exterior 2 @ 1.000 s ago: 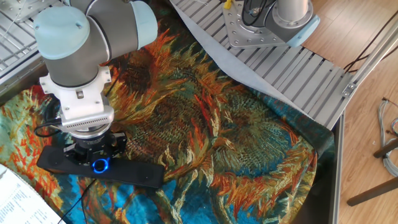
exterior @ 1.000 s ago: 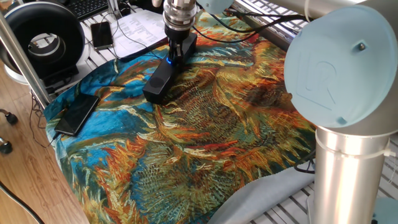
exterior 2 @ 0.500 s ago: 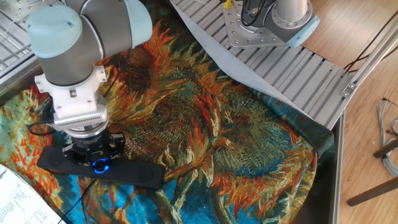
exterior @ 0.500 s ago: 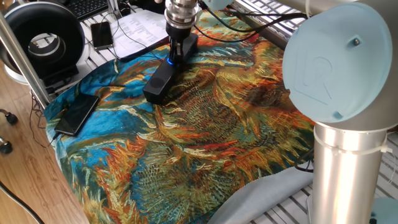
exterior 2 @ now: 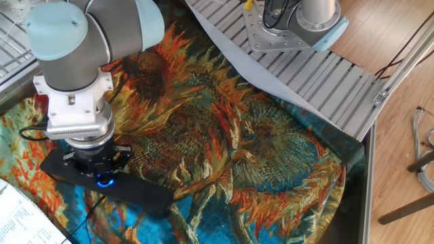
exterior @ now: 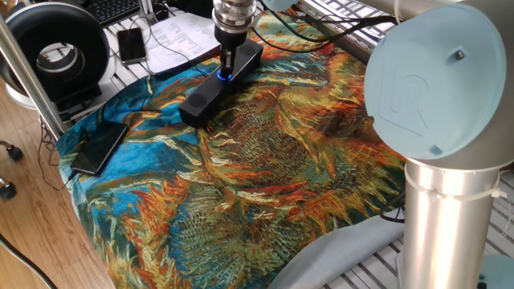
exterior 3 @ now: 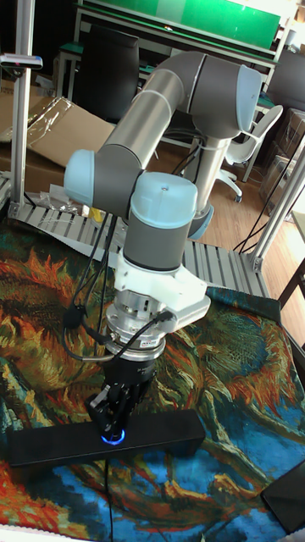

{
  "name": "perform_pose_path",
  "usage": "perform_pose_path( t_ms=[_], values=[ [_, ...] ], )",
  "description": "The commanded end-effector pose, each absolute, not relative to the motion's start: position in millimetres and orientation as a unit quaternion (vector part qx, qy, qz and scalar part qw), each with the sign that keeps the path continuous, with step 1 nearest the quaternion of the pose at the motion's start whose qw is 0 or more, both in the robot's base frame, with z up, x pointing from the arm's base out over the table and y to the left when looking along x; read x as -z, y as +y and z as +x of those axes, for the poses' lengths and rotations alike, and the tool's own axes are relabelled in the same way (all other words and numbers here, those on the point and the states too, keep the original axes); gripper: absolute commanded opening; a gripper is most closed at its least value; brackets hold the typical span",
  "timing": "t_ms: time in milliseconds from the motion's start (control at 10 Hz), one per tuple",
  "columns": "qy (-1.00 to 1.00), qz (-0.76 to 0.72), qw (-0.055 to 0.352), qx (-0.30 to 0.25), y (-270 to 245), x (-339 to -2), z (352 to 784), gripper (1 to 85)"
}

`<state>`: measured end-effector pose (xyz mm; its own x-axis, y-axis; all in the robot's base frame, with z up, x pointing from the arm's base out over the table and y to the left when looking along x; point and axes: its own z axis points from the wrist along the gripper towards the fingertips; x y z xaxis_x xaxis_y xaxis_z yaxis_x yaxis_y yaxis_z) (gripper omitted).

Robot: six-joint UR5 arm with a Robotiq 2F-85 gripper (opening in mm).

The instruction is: Turn the knob to increase the volume of the speaker

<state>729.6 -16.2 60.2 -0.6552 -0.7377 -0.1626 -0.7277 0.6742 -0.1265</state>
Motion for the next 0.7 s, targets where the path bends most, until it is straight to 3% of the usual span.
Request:
perform_pose_path(
  t_ms=[0, 600],
  values=[
    [0.925, -0.363, 0.11, 0.021, -15, -62, 735, 10.7],
    [0.962, -0.238, 0.137, 0.002, -11, -64, 748, 8.7]
  ],
)
